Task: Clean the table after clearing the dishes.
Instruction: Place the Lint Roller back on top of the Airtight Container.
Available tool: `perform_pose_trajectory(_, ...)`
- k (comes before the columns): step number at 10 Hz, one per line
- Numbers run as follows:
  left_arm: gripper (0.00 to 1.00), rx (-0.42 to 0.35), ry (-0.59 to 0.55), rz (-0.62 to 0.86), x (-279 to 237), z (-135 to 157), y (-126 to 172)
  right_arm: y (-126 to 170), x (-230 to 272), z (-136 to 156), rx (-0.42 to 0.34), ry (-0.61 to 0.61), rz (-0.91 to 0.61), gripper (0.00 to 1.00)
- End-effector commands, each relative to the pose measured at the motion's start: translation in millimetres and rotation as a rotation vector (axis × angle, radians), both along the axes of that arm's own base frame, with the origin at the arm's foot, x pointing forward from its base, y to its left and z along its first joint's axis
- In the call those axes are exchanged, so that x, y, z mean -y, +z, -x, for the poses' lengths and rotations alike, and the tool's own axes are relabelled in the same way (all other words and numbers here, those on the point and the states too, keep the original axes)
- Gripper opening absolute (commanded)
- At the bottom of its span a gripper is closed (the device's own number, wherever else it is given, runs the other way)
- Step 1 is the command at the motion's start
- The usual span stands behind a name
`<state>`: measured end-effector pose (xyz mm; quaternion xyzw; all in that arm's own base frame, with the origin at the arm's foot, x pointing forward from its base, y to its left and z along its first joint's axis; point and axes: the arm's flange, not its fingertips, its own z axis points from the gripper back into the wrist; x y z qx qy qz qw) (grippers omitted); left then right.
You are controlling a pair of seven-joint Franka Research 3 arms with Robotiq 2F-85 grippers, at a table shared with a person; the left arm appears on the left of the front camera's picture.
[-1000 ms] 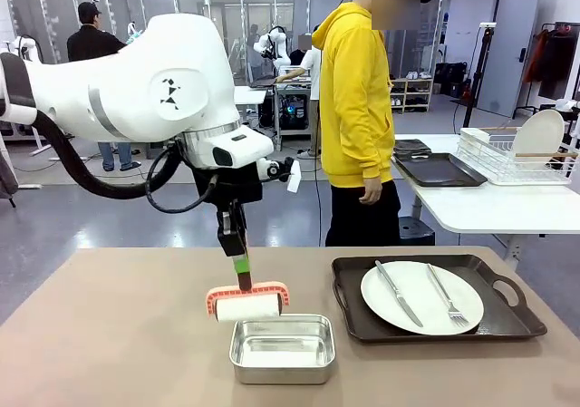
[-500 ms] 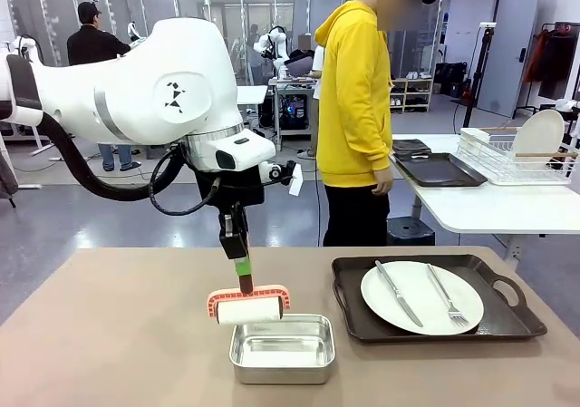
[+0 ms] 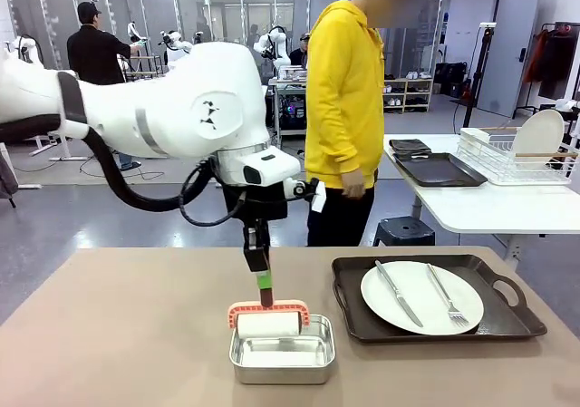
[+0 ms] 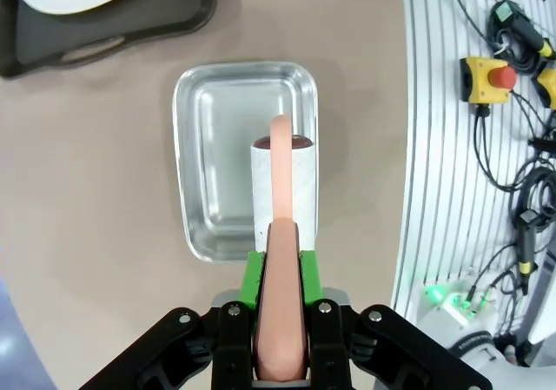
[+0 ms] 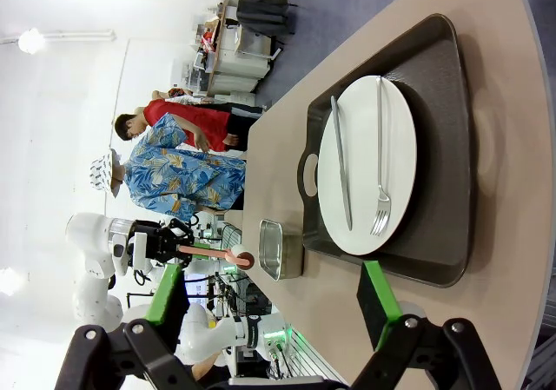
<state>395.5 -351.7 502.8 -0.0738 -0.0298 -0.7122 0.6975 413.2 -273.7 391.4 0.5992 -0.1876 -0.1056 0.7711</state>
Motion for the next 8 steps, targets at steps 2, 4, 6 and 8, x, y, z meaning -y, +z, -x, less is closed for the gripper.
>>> perform_pose_trajectory(2, 0.21, -0.047, -0.046, -0.026, 18, -16, -17, 4, 0, 2, 0.008, 0.003, -0.003, 1.00)
perform_pose_trajectory(4, 0.21, -0.033, -0.076, -0.039, 26, -29, -29, 4, 0, 2, 0.008, 0.003, -0.003, 1.00)
perform_pose_trajectory(6, 0.21, -0.017, -0.101, -0.055, 28, -38, -42, 4, 0, 2, 0.008, 0.003, -0.003, 1.00)
perform_pose_trajectory(8, 0.21, -0.009, -0.137, -0.063, 25, -46, -55, 4, 0, 2, 0.008, 0.003, -0.003, 1.00)
